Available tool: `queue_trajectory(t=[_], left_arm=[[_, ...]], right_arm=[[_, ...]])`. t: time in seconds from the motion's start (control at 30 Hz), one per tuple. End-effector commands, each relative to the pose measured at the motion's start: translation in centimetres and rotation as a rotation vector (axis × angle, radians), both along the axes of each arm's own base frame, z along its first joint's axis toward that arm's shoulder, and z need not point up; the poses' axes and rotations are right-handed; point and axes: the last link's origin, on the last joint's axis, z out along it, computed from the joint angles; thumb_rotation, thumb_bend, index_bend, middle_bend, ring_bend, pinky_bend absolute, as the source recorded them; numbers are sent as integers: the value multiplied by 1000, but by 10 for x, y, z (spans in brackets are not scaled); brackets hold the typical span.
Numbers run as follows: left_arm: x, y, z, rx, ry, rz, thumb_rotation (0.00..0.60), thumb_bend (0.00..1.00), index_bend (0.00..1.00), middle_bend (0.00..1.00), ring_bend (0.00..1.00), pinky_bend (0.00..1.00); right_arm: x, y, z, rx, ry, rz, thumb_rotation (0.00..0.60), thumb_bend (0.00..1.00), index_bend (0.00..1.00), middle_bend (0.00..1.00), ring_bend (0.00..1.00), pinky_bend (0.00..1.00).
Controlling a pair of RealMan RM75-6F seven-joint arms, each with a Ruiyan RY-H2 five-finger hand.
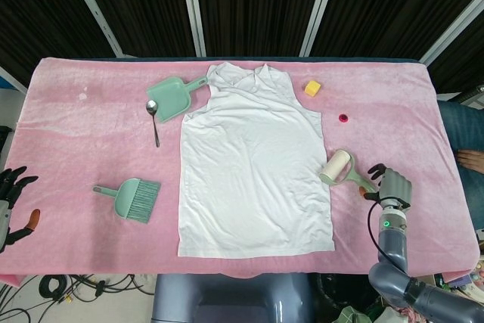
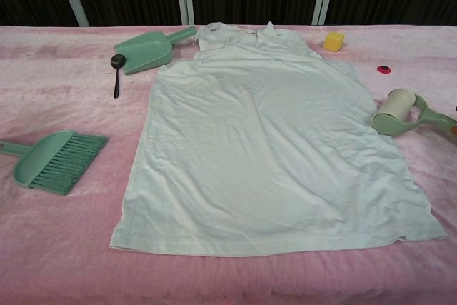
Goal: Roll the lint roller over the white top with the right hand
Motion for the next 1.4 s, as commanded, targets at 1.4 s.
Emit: queue_trajectory(t=[1.4], left_arm=[[0,1,1,10,4,5,600,427,188,78,0,10]], right_arm=[[6,-14,-15,35,9,-31,600,260,525,501,526,452]])
